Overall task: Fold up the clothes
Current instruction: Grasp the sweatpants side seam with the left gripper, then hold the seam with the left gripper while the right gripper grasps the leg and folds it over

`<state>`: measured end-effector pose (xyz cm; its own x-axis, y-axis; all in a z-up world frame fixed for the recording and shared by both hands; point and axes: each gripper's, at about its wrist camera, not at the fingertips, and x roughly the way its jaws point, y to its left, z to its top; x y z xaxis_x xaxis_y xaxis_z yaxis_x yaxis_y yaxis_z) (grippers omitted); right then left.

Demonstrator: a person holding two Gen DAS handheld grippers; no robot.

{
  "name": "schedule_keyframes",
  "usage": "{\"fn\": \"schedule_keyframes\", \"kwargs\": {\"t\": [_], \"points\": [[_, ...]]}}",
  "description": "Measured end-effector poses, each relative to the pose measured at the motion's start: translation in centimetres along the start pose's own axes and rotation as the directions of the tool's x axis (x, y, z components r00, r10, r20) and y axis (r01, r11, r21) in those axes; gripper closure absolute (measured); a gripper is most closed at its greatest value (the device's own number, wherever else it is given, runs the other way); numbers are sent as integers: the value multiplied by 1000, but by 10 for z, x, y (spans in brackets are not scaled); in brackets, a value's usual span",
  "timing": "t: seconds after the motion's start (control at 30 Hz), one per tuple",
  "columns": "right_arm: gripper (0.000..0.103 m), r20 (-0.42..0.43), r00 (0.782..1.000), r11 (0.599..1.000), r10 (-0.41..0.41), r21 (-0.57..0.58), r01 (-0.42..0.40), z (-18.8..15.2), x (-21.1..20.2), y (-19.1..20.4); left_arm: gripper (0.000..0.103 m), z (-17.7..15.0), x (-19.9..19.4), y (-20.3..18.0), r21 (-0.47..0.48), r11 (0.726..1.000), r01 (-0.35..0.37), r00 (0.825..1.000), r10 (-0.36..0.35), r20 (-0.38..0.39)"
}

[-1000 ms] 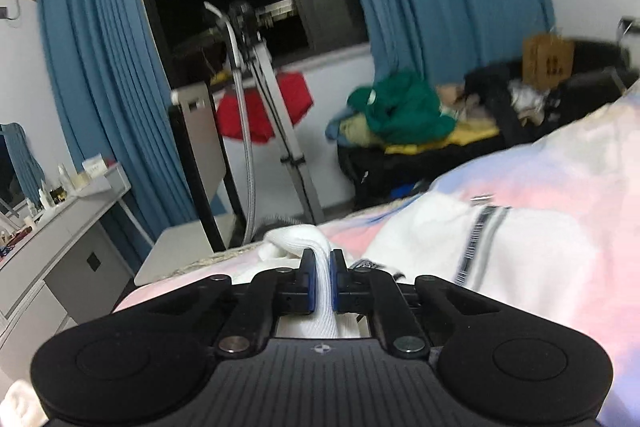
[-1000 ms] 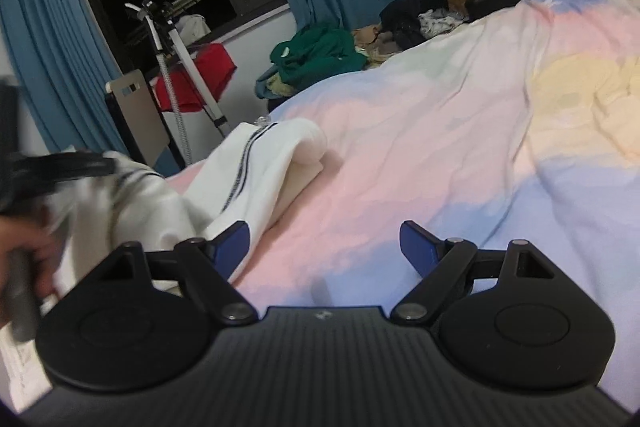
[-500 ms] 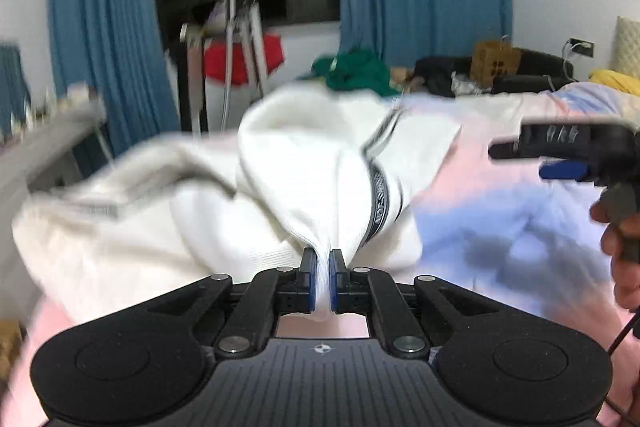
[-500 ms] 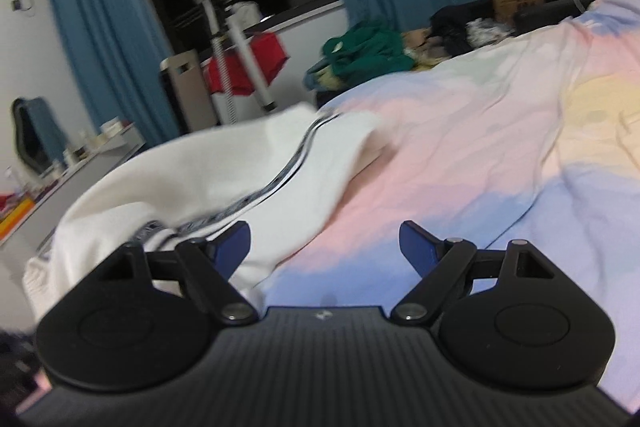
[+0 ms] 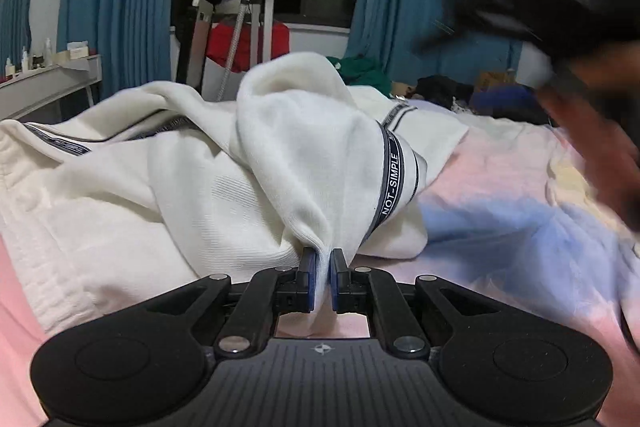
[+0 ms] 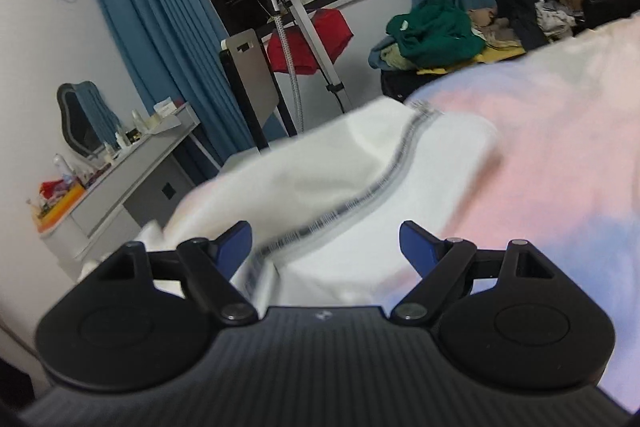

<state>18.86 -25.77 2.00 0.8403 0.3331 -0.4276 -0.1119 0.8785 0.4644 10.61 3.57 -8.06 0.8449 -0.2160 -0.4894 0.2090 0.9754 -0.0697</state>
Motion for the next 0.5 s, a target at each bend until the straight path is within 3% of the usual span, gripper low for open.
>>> {"fn": "schedule_keyframes", "kwargs": {"t": [0.1,0.2,0.3,0.4,0.5], "points": [[22,-70,998,1000,1,28,1,29,58,15,95,1,4,6,-29,999,25,1000,-25,-7],[23,-87,990,994,-107,-38,104,53,109,30,95,0,7,17,-92,993,69,997,-71,-11],[25,-129,980,987,-152,24,156,74,155,28,95,-2,11,23,-122,987,100,995,-101,-3],[30,-166,966,977,-198,42,207,81,188,28,95,-1,18,27,-143,982,122,992,-124,-1],[42,-190,940,959,-283,-71,275,73,212,41,95,-2,21,33,-175,973,150,988,-152,6]]}}
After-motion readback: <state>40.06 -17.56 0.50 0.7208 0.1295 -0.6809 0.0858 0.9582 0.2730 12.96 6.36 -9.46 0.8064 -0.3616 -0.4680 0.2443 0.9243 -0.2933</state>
